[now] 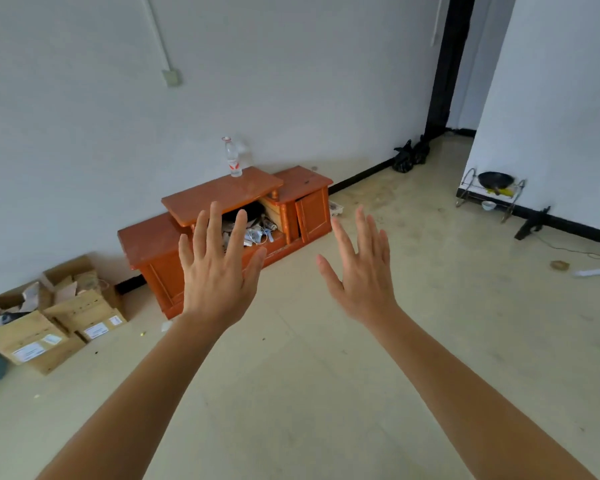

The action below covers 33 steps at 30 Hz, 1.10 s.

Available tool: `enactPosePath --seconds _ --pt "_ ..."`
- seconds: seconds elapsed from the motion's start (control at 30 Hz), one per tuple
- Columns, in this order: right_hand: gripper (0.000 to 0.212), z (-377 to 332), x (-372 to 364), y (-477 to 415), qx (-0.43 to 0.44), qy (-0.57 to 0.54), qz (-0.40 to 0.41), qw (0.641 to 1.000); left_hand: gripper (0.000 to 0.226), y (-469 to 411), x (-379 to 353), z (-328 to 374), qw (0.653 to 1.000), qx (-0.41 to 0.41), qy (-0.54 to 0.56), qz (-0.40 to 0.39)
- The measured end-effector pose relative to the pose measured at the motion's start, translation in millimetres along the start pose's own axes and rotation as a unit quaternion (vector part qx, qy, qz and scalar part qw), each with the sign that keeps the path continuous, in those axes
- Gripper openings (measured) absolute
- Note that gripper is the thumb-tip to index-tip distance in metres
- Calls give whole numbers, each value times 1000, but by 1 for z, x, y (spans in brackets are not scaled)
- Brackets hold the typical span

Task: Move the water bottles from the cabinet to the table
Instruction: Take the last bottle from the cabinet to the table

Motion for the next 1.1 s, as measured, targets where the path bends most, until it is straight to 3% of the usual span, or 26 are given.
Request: enactPosePath --seconds 0.3,0.6,0.9,1.1 --pt "70 14 -172 -134 65 -10 -53 996 68 -115 -131 -90 998 48 -22 -17" --pt "70 27 -299 -338 59 10 -30 998 70 -326 -227 -172 999 33 5 -3" --pt "71 117 -423 -461 7 15 -35 999 68 -471 -377 -205 998 30 1 -51" --pt "74 196 -552 -583 -19 1 -68 998 74 -605 -506 -217 991 62 11 -114"
Point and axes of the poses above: each hand's wrist, its own y-axis away from the middle knuckle, its own x-axis out of the back of the hand, z = x × y, the point moved 5 cm from there along -y, towards the middle knuckle, and after that the axes turned 3 degrees about z, right-handed, at the moved point
